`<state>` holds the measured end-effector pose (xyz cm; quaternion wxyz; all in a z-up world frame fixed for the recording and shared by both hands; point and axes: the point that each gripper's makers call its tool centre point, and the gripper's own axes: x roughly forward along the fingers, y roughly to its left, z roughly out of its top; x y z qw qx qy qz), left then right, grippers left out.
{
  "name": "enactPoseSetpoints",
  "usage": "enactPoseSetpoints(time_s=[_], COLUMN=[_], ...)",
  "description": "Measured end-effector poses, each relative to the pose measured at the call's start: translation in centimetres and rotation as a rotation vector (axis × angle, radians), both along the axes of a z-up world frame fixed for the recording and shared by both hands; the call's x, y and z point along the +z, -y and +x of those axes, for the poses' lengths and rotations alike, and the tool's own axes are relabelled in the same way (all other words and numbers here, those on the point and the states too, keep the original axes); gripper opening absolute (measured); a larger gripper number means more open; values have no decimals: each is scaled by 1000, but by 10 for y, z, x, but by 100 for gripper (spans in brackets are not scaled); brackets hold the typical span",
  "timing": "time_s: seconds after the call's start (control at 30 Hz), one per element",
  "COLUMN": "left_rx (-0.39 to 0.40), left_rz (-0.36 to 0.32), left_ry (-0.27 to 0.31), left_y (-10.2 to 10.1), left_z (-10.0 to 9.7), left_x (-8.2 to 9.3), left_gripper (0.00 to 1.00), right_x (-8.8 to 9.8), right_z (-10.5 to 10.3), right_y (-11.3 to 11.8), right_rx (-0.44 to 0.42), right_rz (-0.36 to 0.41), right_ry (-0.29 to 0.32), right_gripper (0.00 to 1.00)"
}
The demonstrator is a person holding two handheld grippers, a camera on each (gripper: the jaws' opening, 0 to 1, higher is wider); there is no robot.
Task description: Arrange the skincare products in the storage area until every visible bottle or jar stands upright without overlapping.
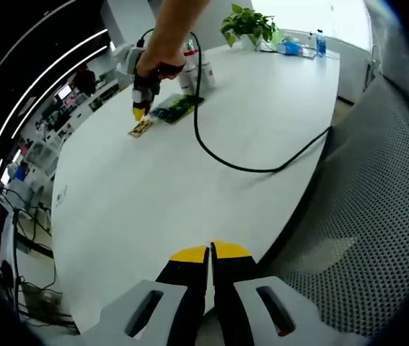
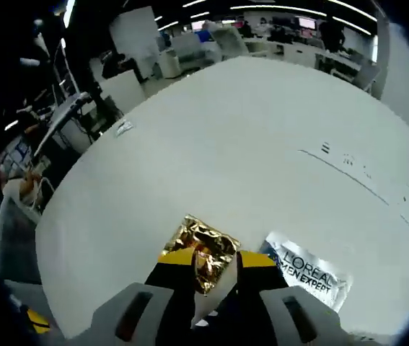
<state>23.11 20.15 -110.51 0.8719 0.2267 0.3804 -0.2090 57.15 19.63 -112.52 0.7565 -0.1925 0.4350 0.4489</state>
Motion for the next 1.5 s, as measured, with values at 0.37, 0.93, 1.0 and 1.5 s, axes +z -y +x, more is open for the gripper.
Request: enactPoseSetpoints(time_s=[0.37, 0.93, 1.0, 1.5], left_rx=[8, 10, 8, 4], left_rz=[3, 3, 1, 0], left_ry=[3, 9, 10, 18], left_y=[-2, -3, -3, -4], left_z=[1, 1, 1, 1], left_x=[0, 1, 1, 2], left_gripper=[0, 0, 0, 0], right_x=[-20, -11, -8, -5], right_z=[5, 17, 14, -8], right_y=[-4, -6, -10, -14], right_rx=[112, -120, -87, 503], right_rz=[-147, -54, -55, -250], right_ry=[22, 2, 7, -56], right_gripper=[20, 18, 21, 44])
